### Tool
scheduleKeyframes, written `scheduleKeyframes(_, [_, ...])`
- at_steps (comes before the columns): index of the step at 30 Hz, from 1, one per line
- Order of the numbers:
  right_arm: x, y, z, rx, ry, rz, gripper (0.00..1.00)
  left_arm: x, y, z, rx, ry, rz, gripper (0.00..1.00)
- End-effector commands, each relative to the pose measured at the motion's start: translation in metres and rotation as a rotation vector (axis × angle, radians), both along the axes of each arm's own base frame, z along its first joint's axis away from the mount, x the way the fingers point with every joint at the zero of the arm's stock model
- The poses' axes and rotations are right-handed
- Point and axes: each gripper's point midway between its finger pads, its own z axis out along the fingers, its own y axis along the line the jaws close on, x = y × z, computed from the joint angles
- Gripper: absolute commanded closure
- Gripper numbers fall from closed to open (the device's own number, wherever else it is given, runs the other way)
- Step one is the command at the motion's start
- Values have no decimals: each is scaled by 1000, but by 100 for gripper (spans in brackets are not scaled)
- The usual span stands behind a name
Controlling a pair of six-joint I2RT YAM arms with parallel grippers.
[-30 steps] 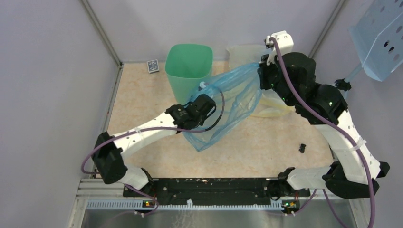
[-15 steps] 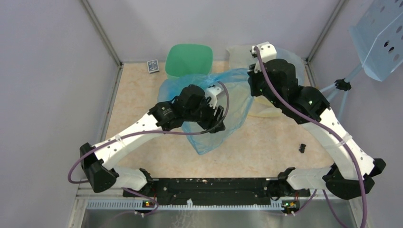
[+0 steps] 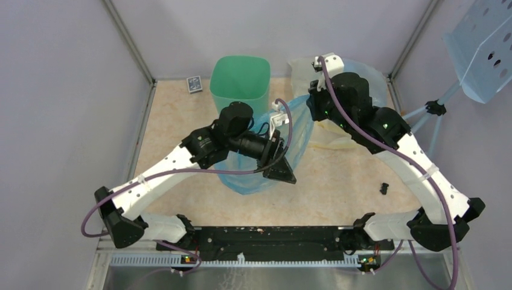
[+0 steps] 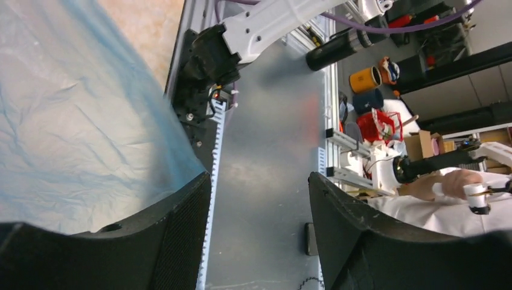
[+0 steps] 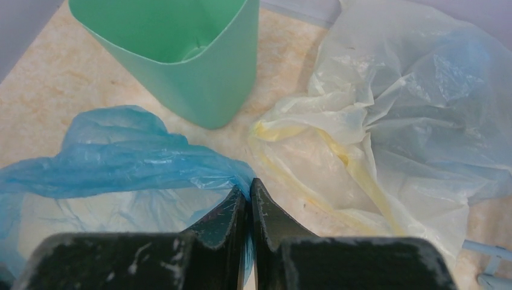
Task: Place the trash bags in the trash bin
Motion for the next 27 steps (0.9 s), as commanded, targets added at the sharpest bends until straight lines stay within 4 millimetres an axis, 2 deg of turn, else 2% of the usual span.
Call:
scheduleKeyframes(1, [6, 1, -5, 33, 4, -4, 95, -1, 21, 98, -210, -177, 132, 31])
scheduleKeyframes(3, [4, 2, -8, 39, 11, 4, 95, 31, 40, 103, -124, -295, 357, 24])
scheduleKeyframes(5, [2, 3, -10, 46, 16, 13, 95, 66, 69, 95, 3, -387, 587, 16])
scheduleKeyframes(7, [0, 3, -11, 50, 19, 20, 95, 92, 98, 81, 115, -463, 759, 5])
scheduleKeyframes(9, [-1, 4, -12, 52, 22, 25, 95, 107, 117, 62, 211, -515, 856, 1])
scheduleKeyframes(10, [-2, 3, -11, 54, 21, 26, 95, 112, 122, 47, 262, -529, 868, 1])
scheduleKeyframes(16, [-5, 2, -8, 58, 19, 36, 94, 125, 127, -11, 417, -604, 841, 1])
scheduleKeyframes(23, [-8, 4, -6, 69, 21, 51, 95, 120, 124, -59, 456, -589, 779, 1])
scheduleKeyframes(26, [-9, 5, -4, 74, 18, 56, 94, 120, 130, -81, 515, -561, 796, 9])
scheduleKeyframes(27, [-9, 4, -4, 75, 17, 56, 94, 119, 131, -87, 530, -550, 794, 18])
